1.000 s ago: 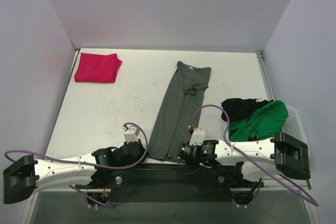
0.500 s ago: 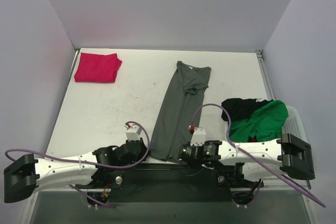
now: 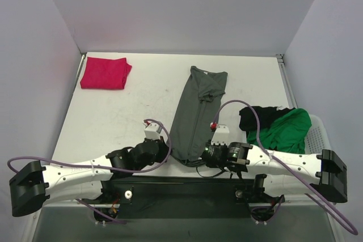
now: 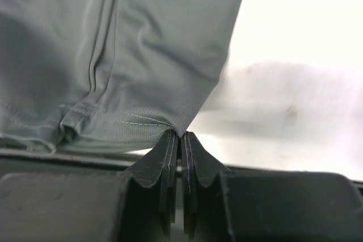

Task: Fold and stack the t-shirts
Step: Fold the folded rectangular tshirt in 1/3 of the way

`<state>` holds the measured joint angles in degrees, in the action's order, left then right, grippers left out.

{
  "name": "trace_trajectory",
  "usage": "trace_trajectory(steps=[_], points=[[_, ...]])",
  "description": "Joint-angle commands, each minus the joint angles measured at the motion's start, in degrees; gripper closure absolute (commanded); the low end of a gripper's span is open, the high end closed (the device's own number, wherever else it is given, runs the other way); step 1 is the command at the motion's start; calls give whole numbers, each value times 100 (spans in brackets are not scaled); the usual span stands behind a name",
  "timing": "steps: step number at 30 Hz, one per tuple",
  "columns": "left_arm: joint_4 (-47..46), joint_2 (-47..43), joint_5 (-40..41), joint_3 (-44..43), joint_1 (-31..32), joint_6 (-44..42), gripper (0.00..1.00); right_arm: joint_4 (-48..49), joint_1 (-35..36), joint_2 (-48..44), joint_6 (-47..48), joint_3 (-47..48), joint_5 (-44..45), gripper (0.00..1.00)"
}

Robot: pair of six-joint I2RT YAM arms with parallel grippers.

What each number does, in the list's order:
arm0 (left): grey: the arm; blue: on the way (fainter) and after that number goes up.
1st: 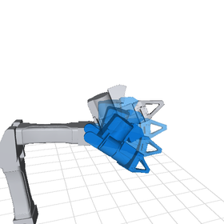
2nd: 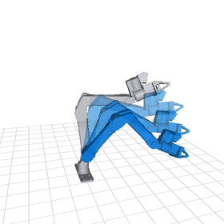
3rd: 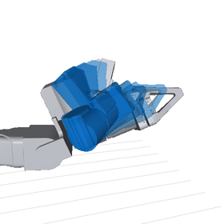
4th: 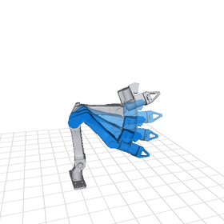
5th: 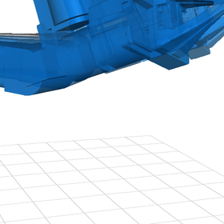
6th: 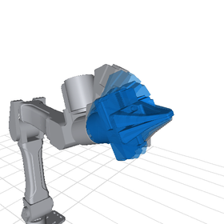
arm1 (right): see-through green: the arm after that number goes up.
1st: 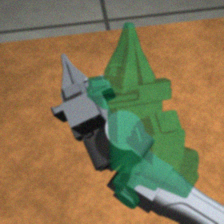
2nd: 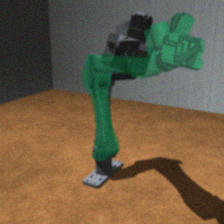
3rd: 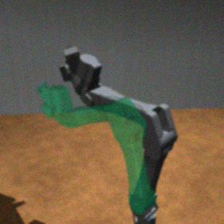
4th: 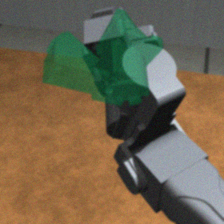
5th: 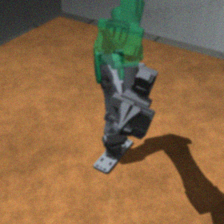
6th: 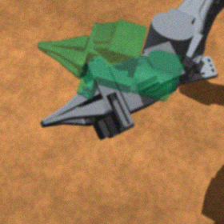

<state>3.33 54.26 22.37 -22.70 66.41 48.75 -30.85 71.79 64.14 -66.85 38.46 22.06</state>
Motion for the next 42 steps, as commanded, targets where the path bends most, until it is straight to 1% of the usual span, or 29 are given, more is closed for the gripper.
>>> trace_trajectory(steps=[1,5,9,10,13,17,20,24,29,34,37,42], points=[[-596,163,-74,-384,-242,-462,100,-325,-349,-103,610,355,500,100],[-1018,418,-461,-498,-716,-682,100,-316,-753,-138,1024,566,632,100],[-1527,865,-996,-683,-1208,-858,100,-273,-1158,-51,1428,821,703,100],[-1598,954,-1076,-718,-1288,-867,100,-185,-1376,-25,1525,908,685,100],[-1941,1332,-1410,-885,-1612,-902,100,8,-1720,116,1920,1075,606,100],[-2292,1947,-1806,-1315,-2017,-1025,100,299,-2308,370,2342,1304,369,100],[-2495,2456,-2122,-1719,-2289,-1087,100,466,-2564,677,2624,1532,176,100],[-2618,3273,-2631,-2308,-2580,-1096,100,589,-3073,1100,2888,1839,35,100],[-2645,4108,-3027,-3089,-2905,-1034,100,721,-3671,1635,3257,2236,-324,100],[-2566,4628,-3274,-3723,-3266,-973,100,791,-4286,2190,3582,2884,-633,100],[-2548,4988,-3440,-4197,-3467,-973,100,791,-4506,2620,3749,3298,-852,100],[-2364,5743,-3757,-4962,-3600,-1025,100,782,-4876,3464,4021,3958,-1142,100]])
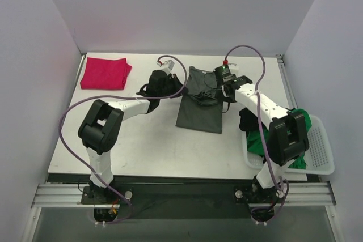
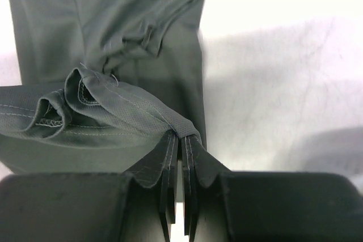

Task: Fold and stack the t-shirts
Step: Fold the folded rectangular tshirt in 1/3 of the way

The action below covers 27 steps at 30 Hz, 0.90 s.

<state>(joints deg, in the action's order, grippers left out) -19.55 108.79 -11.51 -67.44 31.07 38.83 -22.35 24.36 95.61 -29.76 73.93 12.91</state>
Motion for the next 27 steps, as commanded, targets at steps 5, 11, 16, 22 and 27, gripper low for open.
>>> trace_trajectory(steps=[5,11,16,22,27], points=[[12,844,-624,-1173,-276,2,100,-68,-291,1150,462,1079,-333,100],[197,1574,-1046,-1843,-444,37,100,-94,-476,1601,462,1475,-394,100],[320,1619,-801,-1940,-523,11,100,-77,-651,1653,480,1580,-412,100],[487,1891,-783,-2255,-576,-24,71,-164,-836,1847,550,1853,-623,93],[725,1427,-151,-2011,-558,-428,29,-296,-863,1733,647,1968,-579,48]])
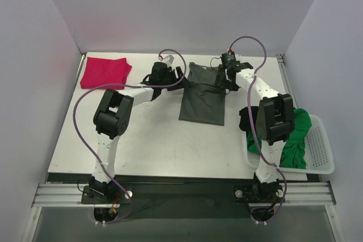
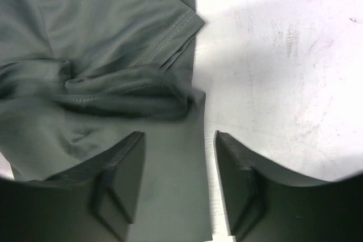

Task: Fold and stack the t-shirts
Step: Fold the folded rectangular tshirt in 1/3 of the way, then grab one side of the 2/3 rectangular tshirt with both arms

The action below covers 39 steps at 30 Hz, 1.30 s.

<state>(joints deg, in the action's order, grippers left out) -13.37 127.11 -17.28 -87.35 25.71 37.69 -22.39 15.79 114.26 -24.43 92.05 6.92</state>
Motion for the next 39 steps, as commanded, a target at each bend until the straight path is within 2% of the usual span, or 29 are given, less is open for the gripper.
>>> trace_trajectory(steps=[1,7,8,12,15,23,27,32,39], points=[[80,-563,592,147,3,-393,25,-292,3,-297,113,112,55,44],[-586,-2231,2462,1807,732,-1114,18,-266,380,-965,184,-398,205,43],[-736,-2382,2588,2253,890,-1193,18,-257,442,-1028,175,-451,213,43],[-1405,-2761,2686,2959,1488,-1194,17,-187,679,-1178,70,-767,196,43],[-1337,-2665,2457,3031,1594,-1036,17,-81,750,-1326,-80,-1162,47,44],[-1195,-2946,3019,3769,1595,-1088,21,534,864,-2126,-414,-2910,-15,45],[-1046,-2903,2897,3814,1568,-1150,25,587,855,-2294,-449,-3272,90,51],[-861,-2753,2923,3769,1524,-983,37,674,741,-2268,-511,-3544,99,56],[-755,-2612,2870,3708,1524,-904,40,815,592,-2294,-511,-3843,12,59]])
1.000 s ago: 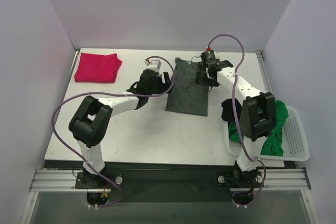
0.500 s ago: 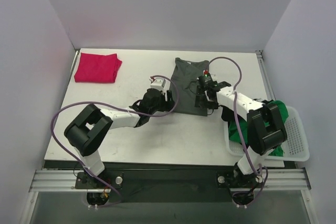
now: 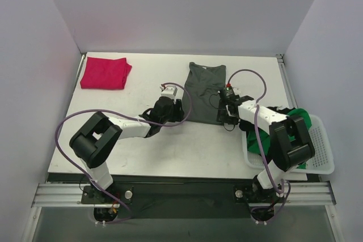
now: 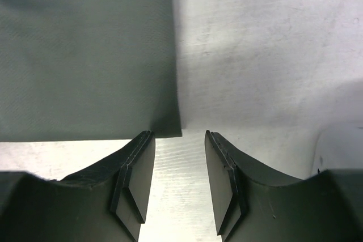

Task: Fold and stack the t-shirts
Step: Grab one side of the 2/3 rectangular tshirt with both arms

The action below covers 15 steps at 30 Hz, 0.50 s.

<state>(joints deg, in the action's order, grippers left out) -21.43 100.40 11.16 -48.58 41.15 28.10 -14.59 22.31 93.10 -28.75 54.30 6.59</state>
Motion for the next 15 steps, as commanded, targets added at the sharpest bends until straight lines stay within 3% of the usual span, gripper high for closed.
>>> trace_trajectory(steps=[1,15], points=[[60,76,35,-152,-28,56,39,105,-103,-169,-78,-113,1,60],[122,-117,53,-3,-116,82,40,378,-262,50,19,-350,-606,65]])
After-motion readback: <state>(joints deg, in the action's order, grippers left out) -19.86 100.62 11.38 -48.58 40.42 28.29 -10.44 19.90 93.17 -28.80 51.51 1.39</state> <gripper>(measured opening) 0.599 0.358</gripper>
